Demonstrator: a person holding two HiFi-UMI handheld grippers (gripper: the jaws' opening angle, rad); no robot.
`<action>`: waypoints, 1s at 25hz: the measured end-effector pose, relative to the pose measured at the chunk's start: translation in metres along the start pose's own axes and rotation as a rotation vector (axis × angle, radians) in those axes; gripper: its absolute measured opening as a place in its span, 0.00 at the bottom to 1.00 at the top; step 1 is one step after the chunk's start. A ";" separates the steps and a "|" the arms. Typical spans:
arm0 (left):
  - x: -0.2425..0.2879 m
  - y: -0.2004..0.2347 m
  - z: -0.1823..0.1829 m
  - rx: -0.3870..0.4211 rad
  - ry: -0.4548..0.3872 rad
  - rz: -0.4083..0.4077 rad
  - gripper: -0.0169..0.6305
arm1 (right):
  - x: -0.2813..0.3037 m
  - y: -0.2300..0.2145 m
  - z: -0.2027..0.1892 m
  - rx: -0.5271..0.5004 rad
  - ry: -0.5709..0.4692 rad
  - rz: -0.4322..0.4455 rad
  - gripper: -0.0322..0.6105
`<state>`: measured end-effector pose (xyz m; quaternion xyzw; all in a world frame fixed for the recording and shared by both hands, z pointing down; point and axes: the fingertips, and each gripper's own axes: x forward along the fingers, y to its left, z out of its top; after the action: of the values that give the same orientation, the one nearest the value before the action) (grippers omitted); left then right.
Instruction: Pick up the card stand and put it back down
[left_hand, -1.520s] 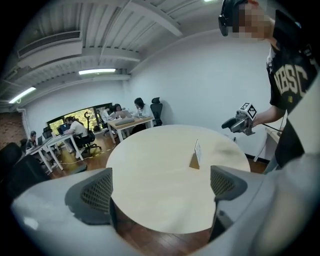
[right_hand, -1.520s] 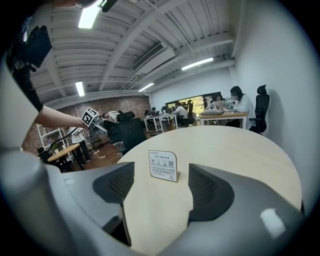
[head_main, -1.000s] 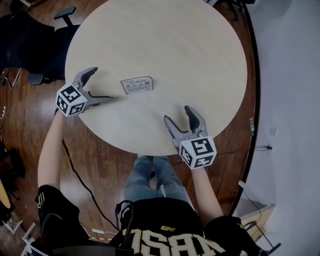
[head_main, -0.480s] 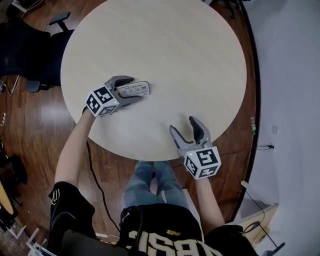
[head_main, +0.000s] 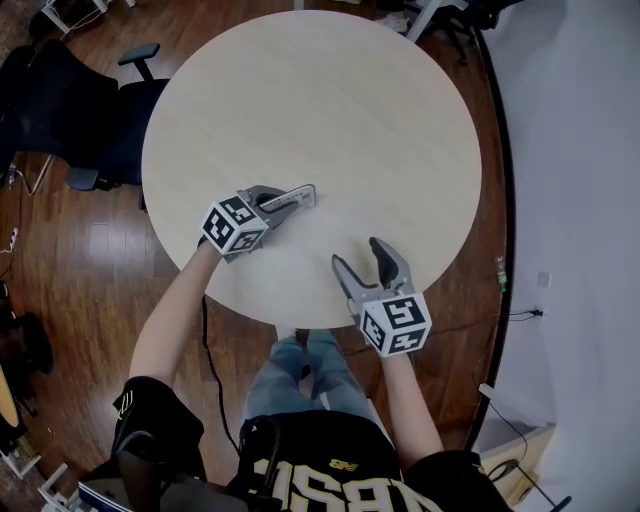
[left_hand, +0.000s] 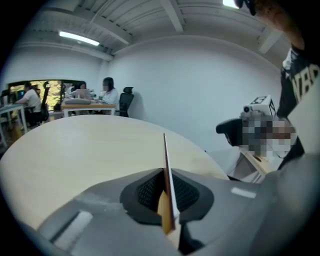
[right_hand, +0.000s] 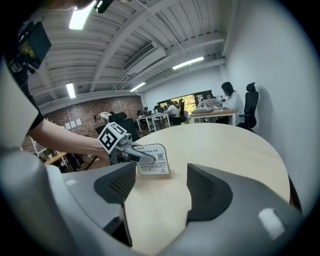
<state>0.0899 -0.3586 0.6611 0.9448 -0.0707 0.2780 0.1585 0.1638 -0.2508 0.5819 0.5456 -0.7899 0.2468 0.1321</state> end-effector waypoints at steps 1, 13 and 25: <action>-0.008 -0.007 0.012 -0.027 -0.022 0.033 0.05 | -0.004 0.005 0.008 -0.005 -0.018 0.004 0.56; -0.210 -0.061 0.184 0.044 -0.423 0.693 0.05 | -0.061 0.047 0.183 -0.112 -0.362 -0.008 0.56; -0.335 -0.155 0.184 0.104 -0.633 1.026 0.05 | -0.131 0.080 0.219 -0.122 -0.513 -0.115 0.55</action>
<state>-0.0632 -0.2601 0.2908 0.8334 -0.5474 0.0274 -0.0711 0.1516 -0.2403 0.3147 0.6252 -0.7788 0.0445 -0.0261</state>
